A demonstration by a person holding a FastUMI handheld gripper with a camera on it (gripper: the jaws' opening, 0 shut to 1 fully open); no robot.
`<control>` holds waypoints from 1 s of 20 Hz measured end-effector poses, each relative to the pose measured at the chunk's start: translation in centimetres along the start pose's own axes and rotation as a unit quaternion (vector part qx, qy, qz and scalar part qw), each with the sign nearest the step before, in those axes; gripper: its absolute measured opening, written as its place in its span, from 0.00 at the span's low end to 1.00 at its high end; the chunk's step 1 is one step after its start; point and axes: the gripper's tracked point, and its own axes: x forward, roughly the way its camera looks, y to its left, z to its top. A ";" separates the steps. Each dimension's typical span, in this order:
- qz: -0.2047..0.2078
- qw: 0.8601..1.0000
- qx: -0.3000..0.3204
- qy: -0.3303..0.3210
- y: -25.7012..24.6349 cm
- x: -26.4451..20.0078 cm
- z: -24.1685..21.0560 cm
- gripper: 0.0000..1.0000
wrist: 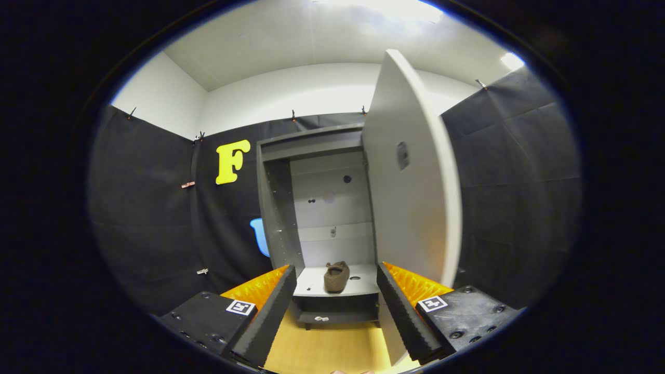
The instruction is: Open the shoe cabinet door, grab the shoes and put them into the shoe cabinet, then close the shoe cabinet door.
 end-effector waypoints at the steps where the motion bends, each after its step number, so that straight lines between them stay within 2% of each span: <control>1: -0.012 1.000 -0.003 0.001 -1.5 -0.9 -0.1 0.98; 6: -0.073 0.997 -0.002 -0.001 -9.4 -3.2 0.3 0.98; 12: -0.158 0.986 -0.043 0.020 -18.3 -0.4 -2.8 0.98; 17: -0.158 0.986 -0.036 0.041 -18.2 2.3 -4.2 0.98; 20: -0.176 0.982 -0.054 0.033 -18.2 2.5 -4.2 0.96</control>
